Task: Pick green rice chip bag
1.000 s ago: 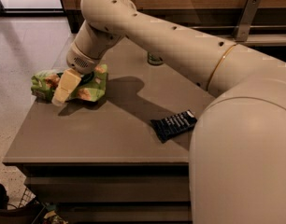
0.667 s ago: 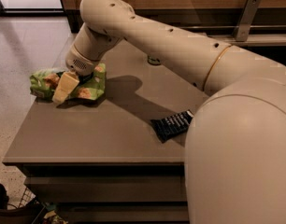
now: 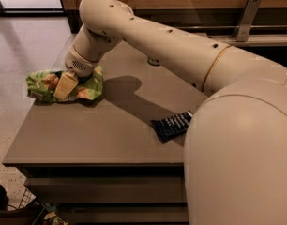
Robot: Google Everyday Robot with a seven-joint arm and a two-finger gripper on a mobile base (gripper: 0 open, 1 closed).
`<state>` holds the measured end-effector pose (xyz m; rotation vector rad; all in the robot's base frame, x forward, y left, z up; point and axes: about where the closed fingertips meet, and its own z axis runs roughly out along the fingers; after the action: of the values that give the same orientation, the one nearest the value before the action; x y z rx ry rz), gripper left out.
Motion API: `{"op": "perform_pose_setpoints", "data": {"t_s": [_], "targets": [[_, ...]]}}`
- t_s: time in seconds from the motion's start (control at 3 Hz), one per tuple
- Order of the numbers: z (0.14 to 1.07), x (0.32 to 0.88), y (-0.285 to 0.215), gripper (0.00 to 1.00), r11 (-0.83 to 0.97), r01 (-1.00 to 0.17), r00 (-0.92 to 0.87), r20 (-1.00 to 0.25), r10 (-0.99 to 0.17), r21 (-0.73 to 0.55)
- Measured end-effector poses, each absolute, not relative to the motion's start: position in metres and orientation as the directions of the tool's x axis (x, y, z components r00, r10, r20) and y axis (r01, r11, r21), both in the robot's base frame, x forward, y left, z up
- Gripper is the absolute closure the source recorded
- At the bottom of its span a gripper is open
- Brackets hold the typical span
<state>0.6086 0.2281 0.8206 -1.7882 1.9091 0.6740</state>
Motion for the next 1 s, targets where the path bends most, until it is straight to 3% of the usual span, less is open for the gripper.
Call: {"op": "perform_pose_setpoints", "data": {"t_s": [0.33,0.67,1.0], "targets": [[0.8227,0.6086,0.2281,0.94,0.047,-0.997,-0.07,-0.616,-0.785,0.054],[0.8236,0.6086,0.2281,1.0,0.047,-0.997,-0.07,-0.616,-0.785,0.054],[0.8235,0.6084,0.2285,1.0,0.045,-0.997,-0.069,-0.616,-0.784,0.054]]}}
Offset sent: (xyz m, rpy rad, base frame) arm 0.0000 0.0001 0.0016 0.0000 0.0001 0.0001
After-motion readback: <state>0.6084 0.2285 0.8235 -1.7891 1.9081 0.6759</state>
